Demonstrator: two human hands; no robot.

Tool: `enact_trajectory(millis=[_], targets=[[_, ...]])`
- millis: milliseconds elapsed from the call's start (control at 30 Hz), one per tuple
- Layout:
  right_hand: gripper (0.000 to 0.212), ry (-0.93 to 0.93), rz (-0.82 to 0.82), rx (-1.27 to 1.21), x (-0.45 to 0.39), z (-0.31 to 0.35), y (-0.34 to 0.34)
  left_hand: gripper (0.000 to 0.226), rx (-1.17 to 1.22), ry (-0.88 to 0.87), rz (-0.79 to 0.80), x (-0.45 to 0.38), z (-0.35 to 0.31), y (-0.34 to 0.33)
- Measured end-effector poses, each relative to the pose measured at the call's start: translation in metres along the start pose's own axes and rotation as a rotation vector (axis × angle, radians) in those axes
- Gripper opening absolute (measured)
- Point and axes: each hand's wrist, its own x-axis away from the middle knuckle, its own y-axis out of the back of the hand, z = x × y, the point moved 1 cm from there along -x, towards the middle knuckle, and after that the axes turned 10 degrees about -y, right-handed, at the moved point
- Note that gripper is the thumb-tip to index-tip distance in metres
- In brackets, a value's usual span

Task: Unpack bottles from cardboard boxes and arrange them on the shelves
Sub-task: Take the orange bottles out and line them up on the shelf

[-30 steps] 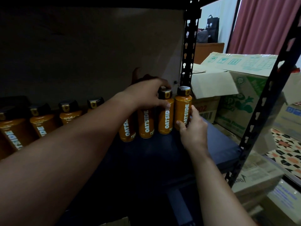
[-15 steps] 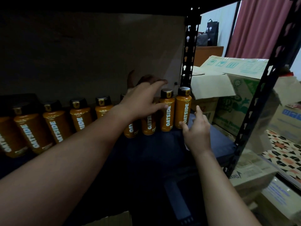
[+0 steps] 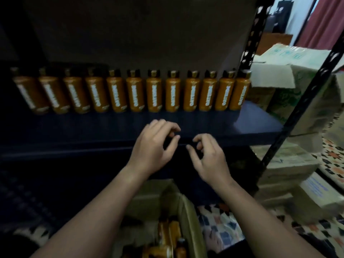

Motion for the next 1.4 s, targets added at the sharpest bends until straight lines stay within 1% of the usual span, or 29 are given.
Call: enact_trajectory(millis=[33, 100, 167, 233, 333, 367, 400, 433, 500, 533, 567, 633, 667, 733, 800, 867, 1000, 1167, 1267, 1333, 1400], targets=[[0.018, 0.042, 0.078, -0.004, 0.015, 0.007, -0.012, 0.016, 0.034, 0.039, 0.008, 0.023, -0.002, 0.0], [0.021, 0.07, 0.279, -0.001, 0.048, 0.015, -0.042, 0.018, 0.106, 0.184, 0.085, 0.08, -0.001, -0.002], [0.025, 0.055, 0.479, 0.019, 0.082, 0.015, -0.073, 0.022, 0.142, 0.373, 0.238, 0.135, 0.005, -0.007], [0.026, 0.036, 0.642, 0.046, 0.112, 0.01, -0.104, 0.025, 0.123, 0.555, 0.428, 0.188, 0.016, -0.018], [0.032, -0.072, 0.889, 0.136, 0.145, -0.005, -0.14, 0.033, 0.108, 0.774, 0.721, 0.257, 0.033, -0.03], [0.035, -0.101, 0.98, 0.168, 0.153, -0.012, -0.15, 0.035, 0.118, 0.815, 0.823, 0.276, 0.036, -0.032], [0.038, -0.116, 1.081, 0.209, 0.163, -0.019, -0.161, 0.035, 0.109, 0.832, 0.96, 0.297, 0.036, -0.035], [0.042, -0.113, 1.173, 0.261, 0.17, -0.025, -0.169, 0.033, 0.075, 0.818, 1.107, 0.31, 0.035, -0.038], [0.052, -0.069, 1.34, 0.373, 0.189, -0.037, -0.185, 0.033, -0.01, 0.746, 1.34, 0.328, 0.028, -0.046], [0.058, -0.054, 1.415, 0.417, 0.197, -0.042, -0.191, 0.039, -0.006, 0.727, 1.4, 0.335, 0.026, -0.052], [0.064, -0.063, 1.491, 0.446, 0.206, -0.047, -0.197, 0.046, 0.031, 0.746, 1.434, 0.343, 0.024, -0.059], [0.068, -0.105, 1.602, 0.453, 0.219, -0.055, -0.206, 0.064, 0.12, 0.804, 1.429, 0.358, 0.023, -0.071], [0.065, -0.125, 1.643, 0.446, 0.225, -0.059, -0.211, 0.071, 0.152, 0.833, 1.434, 0.365, 0.024, -0.074], [0.058, -0.155, 1.7, 0.433, 0.232, -0.064, -0.216, 0.078, 0.153, 0.878, 1.421, 0.378, 0.022, -0.079], [0.054, -0.174, 1.718, 0.42, 0.238, -0.069, -0.224, 0.081, 0.259, 1.021, 1.351, 0.389, 0.022, -0.086], [0.052, -0.185, 1.702, 0.412, 0.239, -0.07, -0.228, 0.086, 0.332, 1.128, 1.276, 0.389, 0.022, -0.088], [0.053, -0.226, 1.705, 0.386, 0.246, -0.071, -0.243, 0.096, 0.339, 1.186, 1.205, 0.393, 0.026, -0.091], [0.06, -0.347, 1.773, 0.379, 0.249, -0.075, -0.256, 0.099, 0.376, 1.304, 1.111, 0.394, 0.031, -0.093], [0.059, -0.341, 1.777, 0.389, 0.248, -0.071, -0.255, 0.088, 0.399, 1.347, 1.075, 0.396, 0.032, -0.095], [0.058, -0.394, 1.771, 0.332, 0.246, -0.07, -0.251, 0.082, 0.481, 1.419, 0.981, 0.397, 0.033, -0.095], [0.056, -0.496, 1.751, 0.229, 0.241, -0.073, -0.245, 0.084, 0.576, 1.485, 0.885, 0.397, 0.033, -0.096]])
